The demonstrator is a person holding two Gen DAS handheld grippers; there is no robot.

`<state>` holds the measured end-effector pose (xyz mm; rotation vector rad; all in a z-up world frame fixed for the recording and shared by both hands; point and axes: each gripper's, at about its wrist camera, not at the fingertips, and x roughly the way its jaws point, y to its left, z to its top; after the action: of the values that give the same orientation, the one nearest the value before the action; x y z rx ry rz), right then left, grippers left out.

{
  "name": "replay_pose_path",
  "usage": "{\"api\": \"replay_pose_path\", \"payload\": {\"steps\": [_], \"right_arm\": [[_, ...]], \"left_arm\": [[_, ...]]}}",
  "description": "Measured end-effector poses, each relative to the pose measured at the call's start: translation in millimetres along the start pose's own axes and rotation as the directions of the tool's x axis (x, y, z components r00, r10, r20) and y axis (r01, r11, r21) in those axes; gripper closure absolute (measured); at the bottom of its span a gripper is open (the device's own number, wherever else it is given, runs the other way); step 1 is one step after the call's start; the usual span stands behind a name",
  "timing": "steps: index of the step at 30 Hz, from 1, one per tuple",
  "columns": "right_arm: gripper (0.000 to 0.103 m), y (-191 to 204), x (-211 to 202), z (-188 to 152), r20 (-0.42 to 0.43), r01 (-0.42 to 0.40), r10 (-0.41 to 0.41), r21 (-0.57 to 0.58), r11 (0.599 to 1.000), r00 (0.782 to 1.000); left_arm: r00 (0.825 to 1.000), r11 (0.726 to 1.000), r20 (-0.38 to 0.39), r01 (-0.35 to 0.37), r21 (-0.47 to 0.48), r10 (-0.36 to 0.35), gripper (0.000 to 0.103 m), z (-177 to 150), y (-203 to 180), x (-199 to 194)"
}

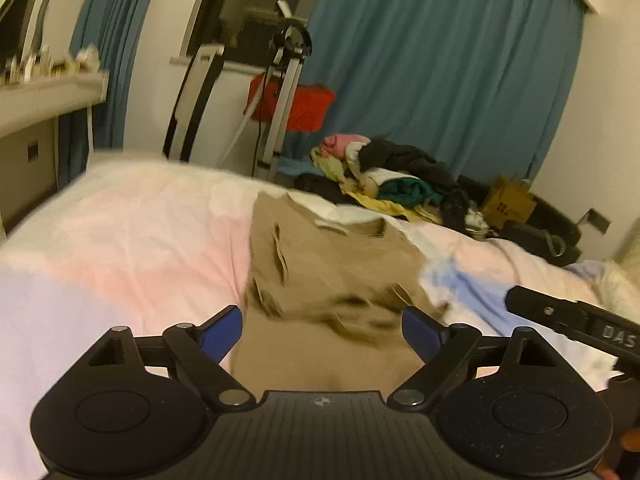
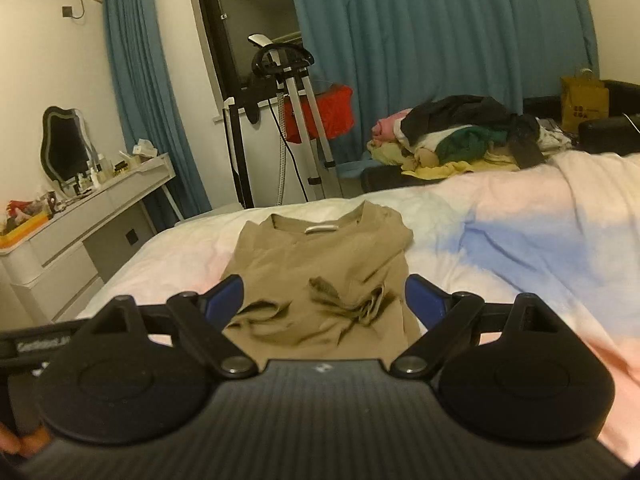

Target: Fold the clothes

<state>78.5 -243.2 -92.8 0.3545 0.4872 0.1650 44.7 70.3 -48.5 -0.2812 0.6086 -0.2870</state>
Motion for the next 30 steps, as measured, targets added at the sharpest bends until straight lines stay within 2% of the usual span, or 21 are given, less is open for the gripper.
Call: {"api": "replay_pose_path", "payload": {"steps": [3, 6, 8, 10, 12, 15, 16, 18, 20, 22, 24, 25, 28, 30], "right_arm": [[0.014, 3, -25, -9, -0.01, -0.012, 0.013, 0.042, 0.999, 1.0], [0.014, -14, -27, -29, -0.094, -0.073, 0.096, 0.229, 0.971, 0.991], [0.014, -29, -21, -47, -0.152, -0.107, 0.175, 0.377, 0.92, 0.973], [0.016, -38, -11, -65, -0.201, -0.111, 0.235, 0.488, 0.866, 0.951], [0.026, -42, 1, -80, -0.24, -0.098, 0.278, 0.567, 0.818, 0.93], [0.027, -45, 18, -93, -0.243, -0.089, 0.314, 0.643, 0.761, 0.918], [0.027, -46, 24, -95, -0.234, -0.094, 0.327, 0.668, 0.739, 0.916], [0.026, -48, 36, -99, -0.215, -0.1, 0.352, 0.714, 0.693, 0.911], [0.026, -55, 44, -101, -0.203, -0.096, 0.365, 0.749, 0.656, 0.909], [0.03, -60, 49, -103, -0.19, -0.085, 0.348, 0.764, 0.639, 0.918], [0.04, -66, 48, -104, -0.168, -0.071, 0.322, 0.786, 0.614, 0.932], [0.041, -70, 47, -104, -0.153, -0.066, 0.306, 0.797, 0.6, 0.94], [0.042, -81, 37, -104, -0.104, -0.048, 0.227, 0.816, 0.575, 0.968], [0.042, -87, 35, -104, -0.095, -0.031, 0.188, 0.817, 0.575, 0.978]], "left_arm": [[0.997, 0.996, -0.057, 0.051, -0.071, -0.055, 0.014, -19, 3, -17], [0.982, 0.978, -0.15, 0.089, -0.189, -0.118, 0.015, -42, 14, -13], [0.962, 0.949, -0.212, 0.102, -0.299, -0.17, 0.016, -58, 25, -3], [0.941, 0.906, -0.256, 0.101, -0.41, -0.221, 0.02, -70, 38, 12], [0.93, 0.86, -0.27, 0.086, -0.503, -0.251, 0.023, -78, 51, 27], [0.94, 0.81, -0.241, 0.059, -0.583, -0.241, 0.025, -82, 66, 43], [0.945, 0.797, -0.227, 0.054, -0.602, -0.235, 0.03, -82, 71, 48], [0.958, 0.787, -0.205, 0.032, -0.617, -0.199, 0.042, -79, 77, 54], [0.969, 0.788, -0.184, 0.016, -0.616, -0.163, 0.074, -77, 82, 57], [0.974, 0.763, -0.16, 0.017, -0.646, -0.157, 0.09, -80, 89, 55], [0.978, 0.733, -0.134, 0.025, -0.68, -0.158, 0.093, -80, 94, 52], [0.981, 0.722, -0.118, 0.032, -0.691, -0.157, 0.094, -78, 95, 47], [0.986, 0.717, -0.09, 0.04, -0.696, -0.142, 0.094, -76, 98, 40], [0.986, 0.711, -0.094, 0.034, -0.702, -0.139, 0.093, -76, 100, 42]]}}
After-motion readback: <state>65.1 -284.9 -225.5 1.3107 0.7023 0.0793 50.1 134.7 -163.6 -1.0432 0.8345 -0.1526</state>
